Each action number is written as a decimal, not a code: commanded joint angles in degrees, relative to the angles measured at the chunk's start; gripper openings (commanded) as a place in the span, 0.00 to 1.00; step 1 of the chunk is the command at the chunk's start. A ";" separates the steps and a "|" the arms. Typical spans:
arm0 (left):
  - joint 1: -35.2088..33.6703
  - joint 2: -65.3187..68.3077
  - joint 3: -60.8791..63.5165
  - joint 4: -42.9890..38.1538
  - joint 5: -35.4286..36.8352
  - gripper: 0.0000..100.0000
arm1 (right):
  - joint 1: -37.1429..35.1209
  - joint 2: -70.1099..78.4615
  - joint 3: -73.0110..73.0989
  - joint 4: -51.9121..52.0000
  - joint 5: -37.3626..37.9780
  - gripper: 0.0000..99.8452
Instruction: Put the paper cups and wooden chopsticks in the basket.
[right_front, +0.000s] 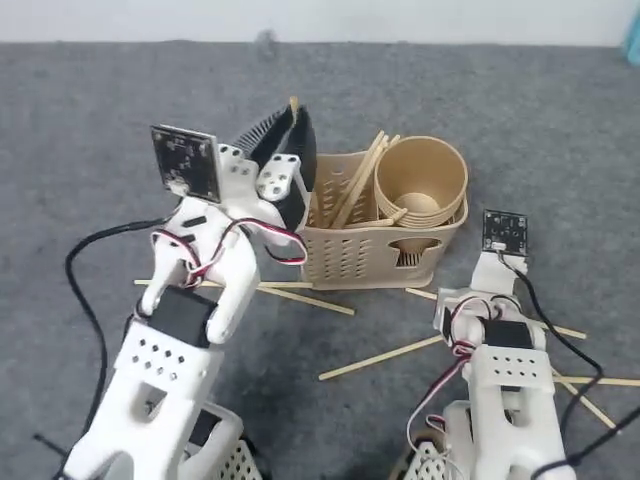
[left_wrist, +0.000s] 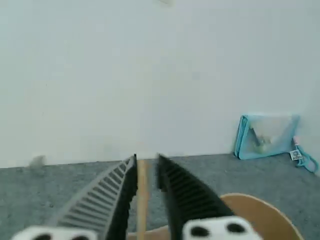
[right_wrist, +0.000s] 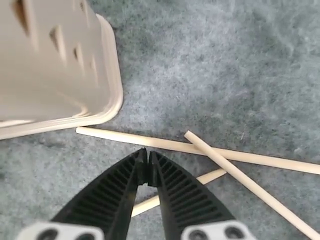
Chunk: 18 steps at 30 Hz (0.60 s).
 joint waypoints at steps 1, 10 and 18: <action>-3.16 -0.26 -2.51 2.73 0.79 0.23 | -0.04 -0.13 -0.26 -1.71 0.79 0.03; -8.88 -16.18 -9.19 22.59 0.70 0.21 | -0.04 -0.13 -0.26 -1.80 0.79 0.03; -20.92 -34.46 9.63 33.93 -0.26 0.21 | -0.04 -0.13 -0.26 -1.36 0.88 0.03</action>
